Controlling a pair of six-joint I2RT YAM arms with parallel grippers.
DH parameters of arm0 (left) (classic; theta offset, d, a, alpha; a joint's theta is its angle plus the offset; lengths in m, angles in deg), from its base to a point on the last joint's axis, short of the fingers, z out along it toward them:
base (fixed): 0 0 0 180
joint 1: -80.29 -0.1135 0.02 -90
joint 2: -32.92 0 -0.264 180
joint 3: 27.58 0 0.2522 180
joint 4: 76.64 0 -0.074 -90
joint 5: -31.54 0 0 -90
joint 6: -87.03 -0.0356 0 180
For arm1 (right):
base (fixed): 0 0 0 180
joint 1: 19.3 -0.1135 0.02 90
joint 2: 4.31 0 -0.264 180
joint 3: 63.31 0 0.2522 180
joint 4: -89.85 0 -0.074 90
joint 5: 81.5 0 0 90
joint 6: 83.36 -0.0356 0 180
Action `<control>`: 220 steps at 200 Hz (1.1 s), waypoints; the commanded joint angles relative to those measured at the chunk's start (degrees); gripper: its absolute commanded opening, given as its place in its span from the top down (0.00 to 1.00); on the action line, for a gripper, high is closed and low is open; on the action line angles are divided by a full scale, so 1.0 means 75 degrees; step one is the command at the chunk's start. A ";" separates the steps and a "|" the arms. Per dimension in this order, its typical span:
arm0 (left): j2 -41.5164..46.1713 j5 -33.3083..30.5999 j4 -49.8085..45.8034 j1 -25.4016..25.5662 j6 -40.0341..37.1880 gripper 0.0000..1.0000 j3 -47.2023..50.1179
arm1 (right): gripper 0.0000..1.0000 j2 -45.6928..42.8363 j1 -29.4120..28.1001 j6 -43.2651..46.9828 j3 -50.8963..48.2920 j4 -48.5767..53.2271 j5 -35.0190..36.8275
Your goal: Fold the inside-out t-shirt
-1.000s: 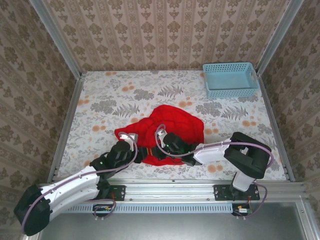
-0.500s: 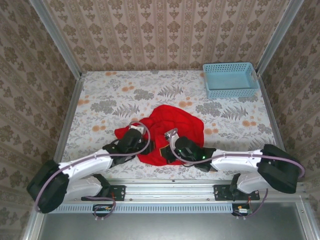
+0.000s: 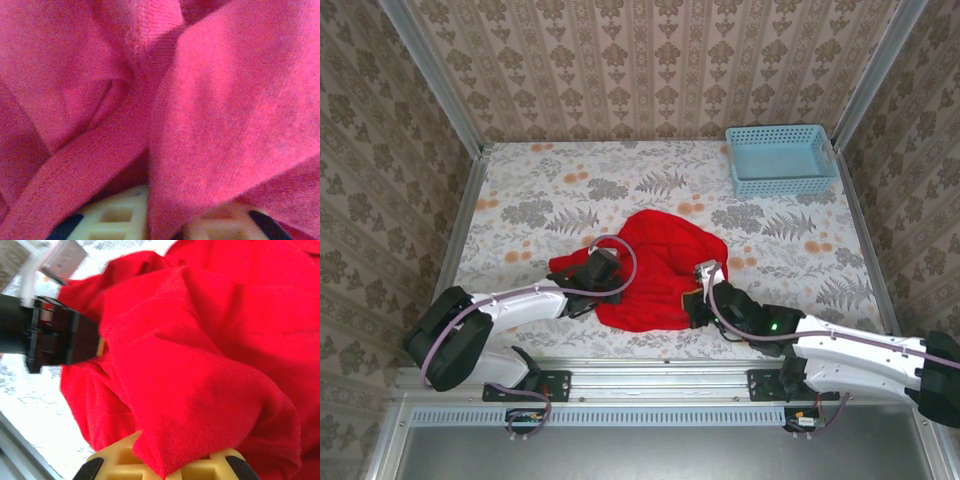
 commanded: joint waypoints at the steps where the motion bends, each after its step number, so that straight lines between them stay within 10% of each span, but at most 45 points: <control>1: -0.0009 -0.0373 -0.0398 -0.0013 -0.0150 0.83 -0.0188 | 1.00 -0.0339 0.0054 -0.0583 0.0276 0.2009 0.1041; 98: -0.0120 -0.0670 -0.0600 0.0060 -0.0304 0.91 -0.0314 | 0.91 -0.2158 0.0393 -0.1320 0.0575 0.4139 0.1394; 154: -0.0159 -0.0750 -0.0569 0.0087 -0.0275 0.92 -0.0263 | 0.70 -0.2659 0.0724 -0.1062 0.0945 0.4442 0.0884; 220: -0.0092 -0.0736 -0.0538 0.0128 -0.0269 0.93 -0.0212 | 0.68 -0.1215 0.2146 -0.1053 -0.0148 0.2520 -0.0682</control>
